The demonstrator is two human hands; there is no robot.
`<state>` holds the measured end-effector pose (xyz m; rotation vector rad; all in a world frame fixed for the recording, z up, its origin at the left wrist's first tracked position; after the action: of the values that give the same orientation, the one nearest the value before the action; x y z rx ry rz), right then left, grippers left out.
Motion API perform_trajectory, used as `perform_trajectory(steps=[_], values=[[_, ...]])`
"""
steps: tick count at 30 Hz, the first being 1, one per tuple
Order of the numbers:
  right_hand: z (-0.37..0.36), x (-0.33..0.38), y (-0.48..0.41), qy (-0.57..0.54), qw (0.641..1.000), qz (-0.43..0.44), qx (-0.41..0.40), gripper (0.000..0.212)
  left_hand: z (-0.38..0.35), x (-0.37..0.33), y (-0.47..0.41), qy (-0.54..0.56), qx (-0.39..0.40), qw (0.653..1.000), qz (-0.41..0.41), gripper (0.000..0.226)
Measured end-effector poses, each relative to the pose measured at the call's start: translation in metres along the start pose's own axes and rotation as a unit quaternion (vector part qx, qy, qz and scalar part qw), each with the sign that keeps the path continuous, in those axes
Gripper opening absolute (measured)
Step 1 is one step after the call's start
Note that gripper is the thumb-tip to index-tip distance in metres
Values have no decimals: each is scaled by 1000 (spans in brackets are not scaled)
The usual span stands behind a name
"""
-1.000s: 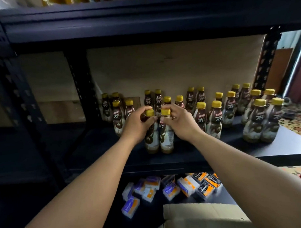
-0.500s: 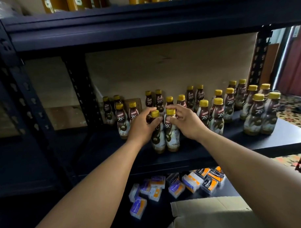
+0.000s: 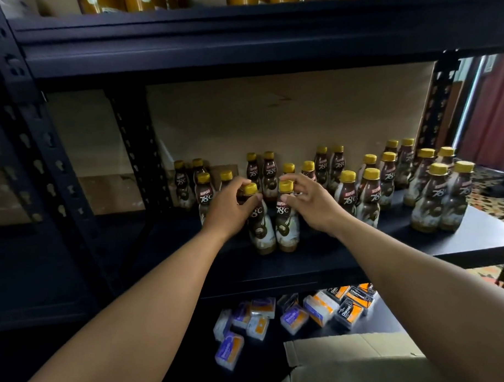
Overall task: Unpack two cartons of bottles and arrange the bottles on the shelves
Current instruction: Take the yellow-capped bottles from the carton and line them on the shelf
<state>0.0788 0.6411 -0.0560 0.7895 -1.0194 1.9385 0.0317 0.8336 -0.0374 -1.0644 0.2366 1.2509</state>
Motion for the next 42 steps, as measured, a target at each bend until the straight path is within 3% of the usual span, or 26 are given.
perform_trajectory(steps=[4, 9, 13, 16, 42], values=[[0, 9, -6, 53, 998, 6, 20, 38, 10, 1, -7, -24, 18, 999, 13, 32], [21, 18, -8, 108, 994, -2, 1, 32, 13, -18, -25, -78, 95, 992, -22, 22], [26, 22, -10, 140, 990, 1, -4, 36, 10, -26, -22, -62, 149, 987, -17, 48], [27, 23, -9, 145, 989, 0, -1, 30, 4, -27, -17, -29, 192, 981, -20, 50], [16, 8, -21, 97, 995, -2, 3, 25, 2, -17, -19, -30, 135, 990, 0, 45]])
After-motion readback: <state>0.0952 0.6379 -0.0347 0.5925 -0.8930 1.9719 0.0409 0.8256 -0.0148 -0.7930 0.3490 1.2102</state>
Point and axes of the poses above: each hand's wrist, its own y-axis away from the middle knuckle, its own z-axis out of the back of the hand, x = y × z, the point moved 7 cm from there along -y, towards the middle knuckle, and after that the axes turned 7 degrees about y, right-handed, at the moved point
